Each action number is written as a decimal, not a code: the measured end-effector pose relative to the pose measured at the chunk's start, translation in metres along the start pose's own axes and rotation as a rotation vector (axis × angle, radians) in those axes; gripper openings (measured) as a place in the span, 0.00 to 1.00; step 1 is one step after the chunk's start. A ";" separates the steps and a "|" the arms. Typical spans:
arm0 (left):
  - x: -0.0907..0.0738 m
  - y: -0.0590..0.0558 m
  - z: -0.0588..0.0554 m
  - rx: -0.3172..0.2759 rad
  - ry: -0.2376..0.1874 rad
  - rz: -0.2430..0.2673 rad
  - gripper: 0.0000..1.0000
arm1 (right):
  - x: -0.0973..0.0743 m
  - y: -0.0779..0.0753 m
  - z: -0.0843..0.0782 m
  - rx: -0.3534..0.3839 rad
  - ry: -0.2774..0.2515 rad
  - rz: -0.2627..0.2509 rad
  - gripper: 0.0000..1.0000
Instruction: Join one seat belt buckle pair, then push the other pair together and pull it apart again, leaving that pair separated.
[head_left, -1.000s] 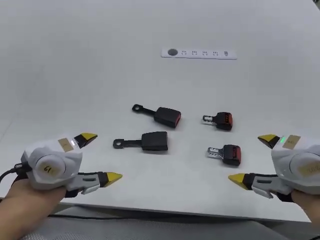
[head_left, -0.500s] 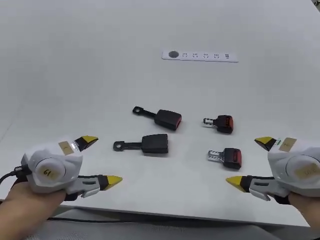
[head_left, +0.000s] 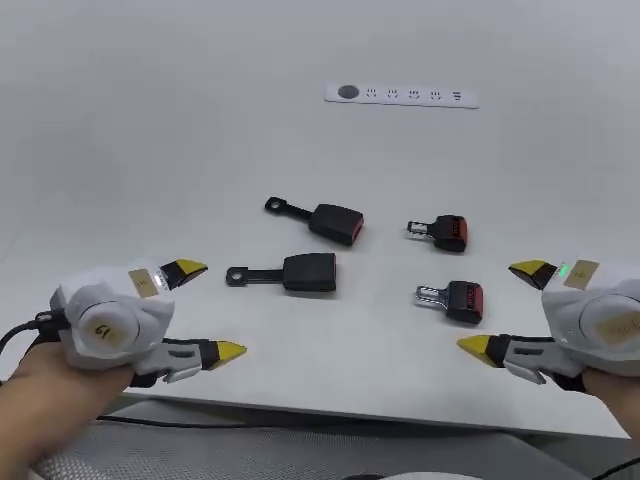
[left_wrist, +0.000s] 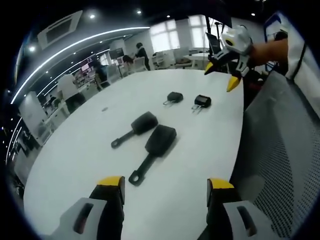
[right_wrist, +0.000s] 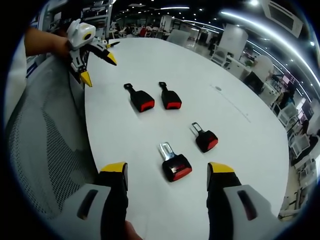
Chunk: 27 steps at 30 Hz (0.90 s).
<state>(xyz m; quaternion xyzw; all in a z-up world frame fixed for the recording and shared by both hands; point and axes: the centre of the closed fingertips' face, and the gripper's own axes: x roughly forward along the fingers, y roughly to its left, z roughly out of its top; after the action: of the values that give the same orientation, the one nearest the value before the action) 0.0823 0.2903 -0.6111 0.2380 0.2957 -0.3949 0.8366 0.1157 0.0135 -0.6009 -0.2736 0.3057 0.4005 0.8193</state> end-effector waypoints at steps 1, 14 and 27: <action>0.001 0.000 -0.001 -0.006 0.006 -0.006 0.67 | 0.000 -0.001 0.000 -0.004 0.001 0.001 0.63; 0.020 0.010 0.016 0.042 0.019 -0.050 0.60 | 0.012 -0.001 0.002 -0.059 0.004 0.047 0.59; 0.052 0.016 0.023 0.092 0.006 -0.125 0.56 | 0.031 -0.007 -0.004 -0.131 0.021 0.066 0.54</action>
<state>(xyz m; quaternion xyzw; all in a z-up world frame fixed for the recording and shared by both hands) 0.1293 0.2578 -0.6276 0.2582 0.2939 -0.4587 0.7978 0.1352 0.0219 -0.6247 -0.3207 0.2964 0.4436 0.7826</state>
